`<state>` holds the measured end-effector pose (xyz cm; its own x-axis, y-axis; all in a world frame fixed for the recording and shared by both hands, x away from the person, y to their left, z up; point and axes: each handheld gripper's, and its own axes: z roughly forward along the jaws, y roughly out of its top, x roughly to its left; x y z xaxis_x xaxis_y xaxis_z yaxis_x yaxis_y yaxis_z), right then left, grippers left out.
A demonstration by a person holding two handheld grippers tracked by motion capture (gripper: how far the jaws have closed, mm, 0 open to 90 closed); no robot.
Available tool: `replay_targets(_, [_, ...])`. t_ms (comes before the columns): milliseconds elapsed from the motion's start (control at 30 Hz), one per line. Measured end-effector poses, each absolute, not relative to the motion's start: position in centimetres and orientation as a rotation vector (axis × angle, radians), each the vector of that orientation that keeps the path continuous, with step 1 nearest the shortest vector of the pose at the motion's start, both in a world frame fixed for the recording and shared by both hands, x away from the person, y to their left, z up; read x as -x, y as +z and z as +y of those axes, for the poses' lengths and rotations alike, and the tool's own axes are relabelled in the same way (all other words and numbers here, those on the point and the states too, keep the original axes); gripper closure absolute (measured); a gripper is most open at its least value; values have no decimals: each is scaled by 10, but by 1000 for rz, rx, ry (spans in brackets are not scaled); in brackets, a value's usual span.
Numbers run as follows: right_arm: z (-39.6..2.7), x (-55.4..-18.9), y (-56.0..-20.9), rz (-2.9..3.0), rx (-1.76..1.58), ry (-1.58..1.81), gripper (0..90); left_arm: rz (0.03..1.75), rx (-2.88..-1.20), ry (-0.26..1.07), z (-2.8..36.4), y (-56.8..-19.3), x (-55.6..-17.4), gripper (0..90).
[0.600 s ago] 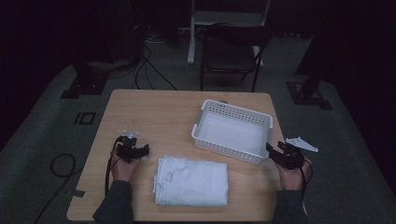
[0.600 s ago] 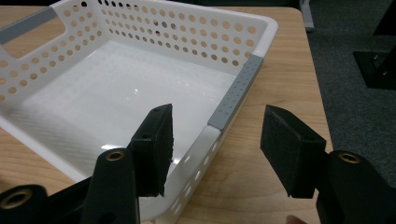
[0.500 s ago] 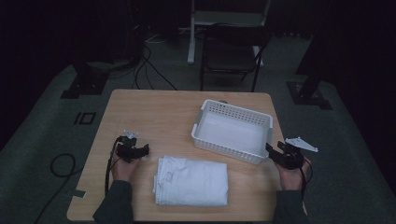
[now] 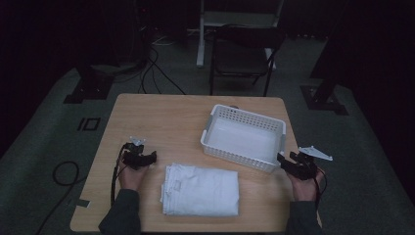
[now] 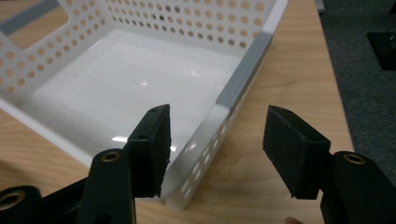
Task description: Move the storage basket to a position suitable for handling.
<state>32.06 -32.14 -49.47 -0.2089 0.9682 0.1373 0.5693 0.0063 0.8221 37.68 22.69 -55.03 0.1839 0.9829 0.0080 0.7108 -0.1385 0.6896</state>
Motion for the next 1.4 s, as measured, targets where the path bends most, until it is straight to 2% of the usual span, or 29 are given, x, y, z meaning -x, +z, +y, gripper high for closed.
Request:
replay_targets(200, [-317, -323, -500, 1851, -1585, 1099, 439, 1550, -1924, 586, 224, -547, -375, 367])
replay_targets(367, [-314, -324, -502, 1866, -1595, 1105, 484, 1489, -1890, 584, 224, -539, -370, 371])
replay_targets(600, [-309, -324, -503, 1848, -1609, 1091, 579, 1410, -1851, 572, 223, -528, -363, 426])
replay_targets(933, [-306, -328, -504, 1830, -1649, 1106, 604, 1366, -1814, 576, 222, -517, -357, 443])
replay_targets(1400, [-294, -342, -503, 1857, -1631, 1105, 623, 1318, -1812, 586, 209, -503, -352, 404])
